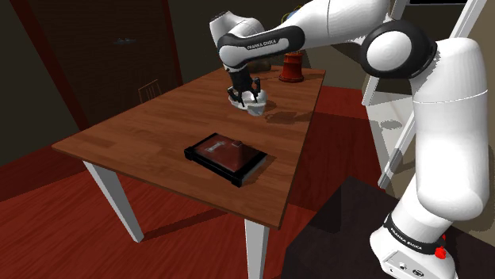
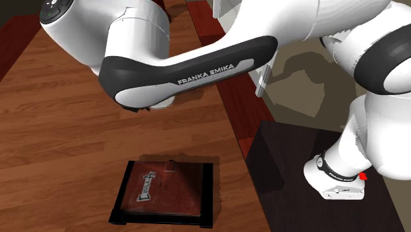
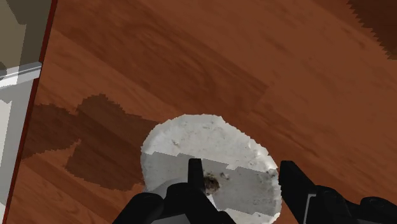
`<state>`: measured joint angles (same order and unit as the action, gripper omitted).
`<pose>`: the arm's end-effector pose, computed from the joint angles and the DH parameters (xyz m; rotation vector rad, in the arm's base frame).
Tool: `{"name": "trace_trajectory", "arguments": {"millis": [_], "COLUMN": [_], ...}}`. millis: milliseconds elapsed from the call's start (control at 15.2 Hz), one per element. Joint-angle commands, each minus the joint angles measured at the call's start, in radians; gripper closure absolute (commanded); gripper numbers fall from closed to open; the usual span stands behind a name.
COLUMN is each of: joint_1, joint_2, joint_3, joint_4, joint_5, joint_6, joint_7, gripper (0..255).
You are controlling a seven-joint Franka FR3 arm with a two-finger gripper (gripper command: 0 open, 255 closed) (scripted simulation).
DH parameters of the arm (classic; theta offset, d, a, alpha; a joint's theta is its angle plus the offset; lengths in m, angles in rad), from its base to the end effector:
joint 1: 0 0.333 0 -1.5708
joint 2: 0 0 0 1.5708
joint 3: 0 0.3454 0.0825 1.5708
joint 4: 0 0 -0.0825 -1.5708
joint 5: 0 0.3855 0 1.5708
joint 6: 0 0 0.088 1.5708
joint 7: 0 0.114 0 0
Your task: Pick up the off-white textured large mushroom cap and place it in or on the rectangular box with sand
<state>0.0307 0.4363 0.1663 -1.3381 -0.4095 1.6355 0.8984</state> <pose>0.6858 0.0704 0.4979 2.6359 -0.8998 0.0871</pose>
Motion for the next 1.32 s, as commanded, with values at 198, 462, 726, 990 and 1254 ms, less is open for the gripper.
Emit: {"name": "trace_trajectory", "arguments": {"millis": [198, 462, 726, 990, 1254], "joint_1": [0.006, 0.046, 0.101, 0.158, 0.220], "joint_2": [0.002, -0.025, -0.046, -0.049, -0.035], "joint_3": [0.000, 0.020, 0.048, 0.076, 0.103], "joint_4": [0.069, 0.034, 0.010, 0.011, 0.037], "joint_5": [0.001, 0.006, 0.013, 0.018, 0.023], "joint_6": [-0.064, -0.077, -0.102, -0.134, -0.173], "joint_7": [-0.021, 0.038, 0.117, 0.195, 0.273], "gripper": [255, 255, 255, 255, 255]}}
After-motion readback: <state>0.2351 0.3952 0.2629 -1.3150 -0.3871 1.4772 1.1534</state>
